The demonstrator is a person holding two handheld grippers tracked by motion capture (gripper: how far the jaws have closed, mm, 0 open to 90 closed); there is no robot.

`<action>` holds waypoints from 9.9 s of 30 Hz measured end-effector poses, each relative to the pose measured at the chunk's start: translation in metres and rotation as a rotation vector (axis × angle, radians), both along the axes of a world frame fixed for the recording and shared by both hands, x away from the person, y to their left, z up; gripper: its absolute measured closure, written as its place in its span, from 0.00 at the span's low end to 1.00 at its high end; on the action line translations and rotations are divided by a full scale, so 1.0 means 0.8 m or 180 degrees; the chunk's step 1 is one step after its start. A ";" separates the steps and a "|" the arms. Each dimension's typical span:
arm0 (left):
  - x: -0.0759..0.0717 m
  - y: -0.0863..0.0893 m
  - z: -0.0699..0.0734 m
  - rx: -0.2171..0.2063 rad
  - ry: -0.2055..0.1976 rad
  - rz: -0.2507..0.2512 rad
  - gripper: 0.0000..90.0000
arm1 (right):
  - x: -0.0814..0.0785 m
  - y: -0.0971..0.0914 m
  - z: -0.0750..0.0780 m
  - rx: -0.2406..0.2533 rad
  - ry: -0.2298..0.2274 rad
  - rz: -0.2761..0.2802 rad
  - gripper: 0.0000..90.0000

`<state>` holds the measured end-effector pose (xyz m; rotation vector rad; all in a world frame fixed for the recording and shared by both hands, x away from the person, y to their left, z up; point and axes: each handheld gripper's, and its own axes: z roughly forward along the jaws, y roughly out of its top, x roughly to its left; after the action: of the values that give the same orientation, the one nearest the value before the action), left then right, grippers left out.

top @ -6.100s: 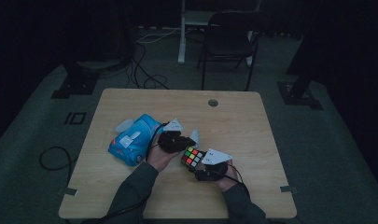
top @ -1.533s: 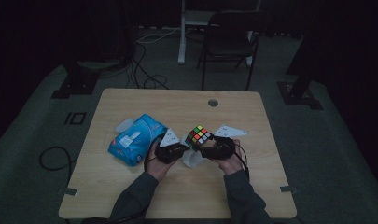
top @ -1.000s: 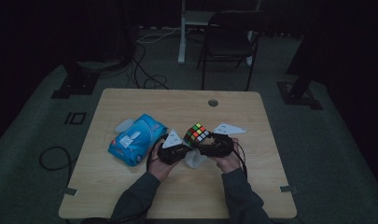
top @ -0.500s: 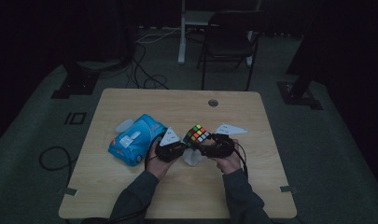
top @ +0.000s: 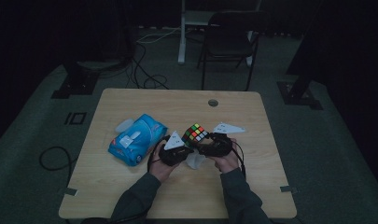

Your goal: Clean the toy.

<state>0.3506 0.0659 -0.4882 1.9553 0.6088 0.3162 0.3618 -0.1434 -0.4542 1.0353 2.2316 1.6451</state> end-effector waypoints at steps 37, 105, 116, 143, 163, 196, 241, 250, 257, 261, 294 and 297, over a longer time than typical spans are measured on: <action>-0.025 0.000 0.000 0.0045 -0.0080 -0.0019 0.96 | 0.003 -0.006 -0.018 -0.0337 -0.0082 -0.0373 0.38; -0.024 -0.040 -0.028 0.0104 -0.0151 0.0306 0.95 | 0.005 0.019 -0.030 -0.0539 0.0026 -0.0649 0.38; -0.025 -0.040 -0.033 0.0157 -0.0106 0.0322 0.94 | 0.010 0.012 -0.033 -0.0553 0.0062 -0.0742 0.38; -0.020 -0.019 -0.032 0.0120 -0.0059 0.0450 0.94 | 0.013 0.004 -0.030 -0.0498 0.0083 -0.0802 0.38; -0.017 -0.044 -0.027 -0.0027 -0.0062 0.0407 0.94 | 0.010 0.016 -0.033 -0.0460 0.0111 -0.0760 0.38; -0.013 -0.047 -0.026 -0.0165 -0.0052 0.0443 0.95 | 0.009 0.017 -0.030 -0.0403 0.0116 -0.0745 0.38; -0.018 -0.041 -0.034 -0.0088 -0.0026 0.0423 0.95 | 0.008 0.009 -0.030 -0.0407 0.0113 -0.0774 0.38; -0.022 -0.023 -0.032 -0.0037 -0.0044 0.0457 0.95 | 0.008 -0.002 -0.033 -0.0416 0.0123 -0.0826 0.38; -0.021 -0.010 -0.030 -0.0030 -0.0042 0.0543 0.95 | 0.008 -0.006 -0.035 -0.0433 0.0132 -0.0831 0.38; -0.021 -0.004 -0.029 -0.0037 -0.0033 0.0586 0.95 | 0.007 -0.008 -0.036 -0.0451 0.0135 -0.0835 0.38; -0.016 0.049 -0.025 0.0045 0.0033 0.0817 0.95 | 0.002 -0.017 -0.036 -0.0712 0.0066 -0.0734 0.38; -0.016 0.052 -0.026 0.0080 0.0050 0.0820 0.95 | 0.001 -0.019 -0.037 -0.0722 0.0062 -0.0738 0.38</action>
<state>0.3382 0.1076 -0.5088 1.9061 0.8730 0.4703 0.3625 -0.1589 -0.4840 1.1989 2.1528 1.2610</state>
